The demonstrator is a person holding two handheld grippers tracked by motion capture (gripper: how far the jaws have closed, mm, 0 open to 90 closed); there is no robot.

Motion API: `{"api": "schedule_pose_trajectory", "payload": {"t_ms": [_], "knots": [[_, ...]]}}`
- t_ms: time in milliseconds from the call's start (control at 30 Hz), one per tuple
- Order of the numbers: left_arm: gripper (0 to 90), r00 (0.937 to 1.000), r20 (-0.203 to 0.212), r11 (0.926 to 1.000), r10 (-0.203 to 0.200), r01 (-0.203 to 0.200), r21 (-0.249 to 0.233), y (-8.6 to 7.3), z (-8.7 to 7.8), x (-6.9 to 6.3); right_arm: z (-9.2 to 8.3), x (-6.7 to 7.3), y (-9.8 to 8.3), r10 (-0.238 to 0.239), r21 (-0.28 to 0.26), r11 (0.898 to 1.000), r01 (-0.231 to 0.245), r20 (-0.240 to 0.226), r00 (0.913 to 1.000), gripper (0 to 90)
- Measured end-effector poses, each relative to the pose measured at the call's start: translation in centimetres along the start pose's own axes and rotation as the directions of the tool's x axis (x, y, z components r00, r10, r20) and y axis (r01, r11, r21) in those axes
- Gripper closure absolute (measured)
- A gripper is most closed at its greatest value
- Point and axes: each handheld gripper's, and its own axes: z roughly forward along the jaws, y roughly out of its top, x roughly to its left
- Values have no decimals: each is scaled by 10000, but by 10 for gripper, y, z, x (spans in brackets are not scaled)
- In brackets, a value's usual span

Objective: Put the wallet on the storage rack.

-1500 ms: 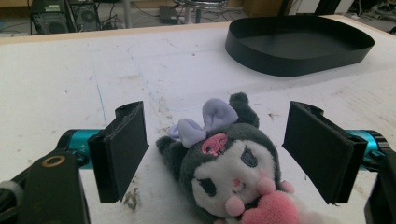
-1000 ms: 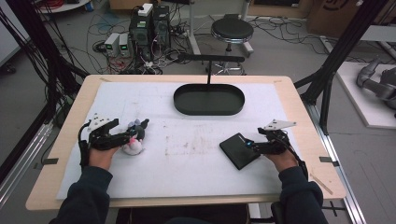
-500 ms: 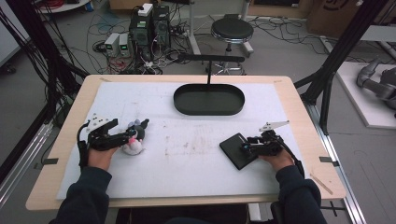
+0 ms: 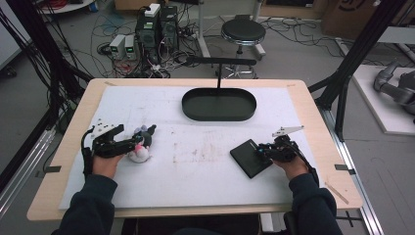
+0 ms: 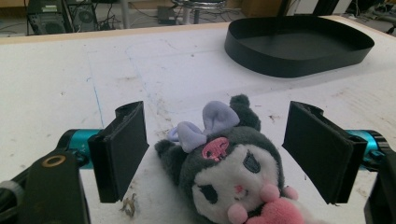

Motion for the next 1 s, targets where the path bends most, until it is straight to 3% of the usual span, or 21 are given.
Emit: {"api": "schedule_pose_trajectory", "payload": {"t_ms": [233,433,633,733,800,867,1000], "knots": [[211,10000,-31,10000,-19,19,14,0,0,1,-7,-2,2,343,-349,9988,-350,-213,9992,852],[213,10000,-45,10000,-6,6,42,0,0,1,-19,-1,6,260,-843,9961,-251,101,9996,859],[216,9999,-121,10000,-23,24,81,-1,-2,1,-52,-7,11,293,-1906,9817,-17,1424,9894,866],[215,9998,-160,10000,-70,71,68,-1,-3,3,-69,-9,12,571,-2514,9679,-35,2059,9769,871],[215,9998,-168,10000,-73,73,54,-1,-3,3,-77,-8,13,611,-2882,9576,40,2166,9744,877],[215,9998,-169,10000,-65,66,70,-1,-3,3,-78,-3,14,452,-3085,9509,260,2213,9742,881],[216,9999,-140,9999,-67,68,84,-1,-2,2,-71,12,22,-284,-2934,9525,816,1811,9830,885]]}}
